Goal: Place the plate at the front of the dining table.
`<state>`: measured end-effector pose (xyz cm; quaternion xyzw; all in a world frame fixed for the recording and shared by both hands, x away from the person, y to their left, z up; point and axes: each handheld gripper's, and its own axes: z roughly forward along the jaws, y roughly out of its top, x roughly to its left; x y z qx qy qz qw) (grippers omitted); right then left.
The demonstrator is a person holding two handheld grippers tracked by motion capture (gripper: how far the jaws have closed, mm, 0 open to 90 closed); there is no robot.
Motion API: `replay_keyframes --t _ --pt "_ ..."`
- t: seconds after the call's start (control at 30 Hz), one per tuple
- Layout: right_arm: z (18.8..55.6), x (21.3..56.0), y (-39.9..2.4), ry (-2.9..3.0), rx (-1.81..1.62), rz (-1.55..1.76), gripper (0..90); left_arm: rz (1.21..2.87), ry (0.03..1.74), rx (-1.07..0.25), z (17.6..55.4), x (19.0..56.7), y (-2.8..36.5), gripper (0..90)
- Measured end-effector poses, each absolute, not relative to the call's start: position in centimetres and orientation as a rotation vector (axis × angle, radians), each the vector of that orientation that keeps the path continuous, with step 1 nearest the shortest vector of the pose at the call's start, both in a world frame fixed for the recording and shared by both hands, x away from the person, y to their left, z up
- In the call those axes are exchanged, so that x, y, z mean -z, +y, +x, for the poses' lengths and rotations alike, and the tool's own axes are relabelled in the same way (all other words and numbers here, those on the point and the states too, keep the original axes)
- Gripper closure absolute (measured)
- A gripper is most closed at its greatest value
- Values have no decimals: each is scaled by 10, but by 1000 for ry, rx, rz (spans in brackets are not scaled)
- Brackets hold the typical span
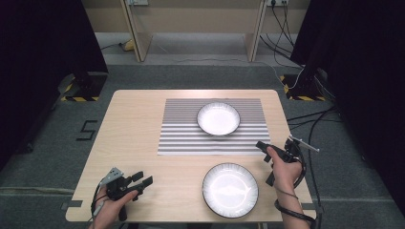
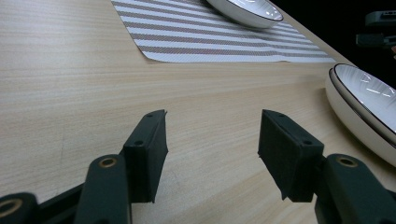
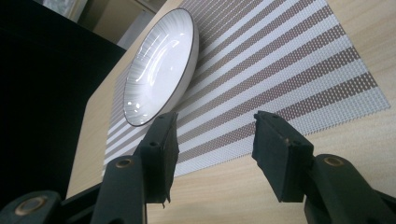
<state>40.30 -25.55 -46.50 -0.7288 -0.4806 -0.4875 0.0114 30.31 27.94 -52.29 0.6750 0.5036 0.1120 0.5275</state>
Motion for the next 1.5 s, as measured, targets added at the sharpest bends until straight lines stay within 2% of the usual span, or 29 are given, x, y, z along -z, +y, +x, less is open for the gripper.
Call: replay_keyframes --t 1.5 --pt "344 479 -283 -1517 1542 -2323 506 1609 1216 -274 303 523 282 416"
